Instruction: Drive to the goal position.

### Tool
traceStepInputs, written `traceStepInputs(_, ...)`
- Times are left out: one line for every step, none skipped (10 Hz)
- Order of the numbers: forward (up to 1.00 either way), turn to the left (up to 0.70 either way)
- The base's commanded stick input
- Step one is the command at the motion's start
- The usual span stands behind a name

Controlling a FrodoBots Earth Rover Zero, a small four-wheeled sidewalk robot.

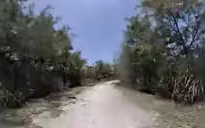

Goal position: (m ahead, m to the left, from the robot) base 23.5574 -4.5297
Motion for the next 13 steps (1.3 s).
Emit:
traceStepInputs(0.85,0.0)
traceStepInputs(0.85,0.0)
traceStepInputs(0.85,0.0)
traceStepInputs(0.85,0.0)
traceStepInputs(0.85,0.0)
traceStepInputs(0.85,0.0)
traceStepInputs(0.85,0.0)
traceStepInputs(0.85,0.0)
traceStepInputs(0.85,0.0)
traceStepInputs(0.85,0.0)
traceStepInputs(0.85,0.0)
traceStepInputs(0.85,0.34)
traceStepInputs(0.85,0.23)
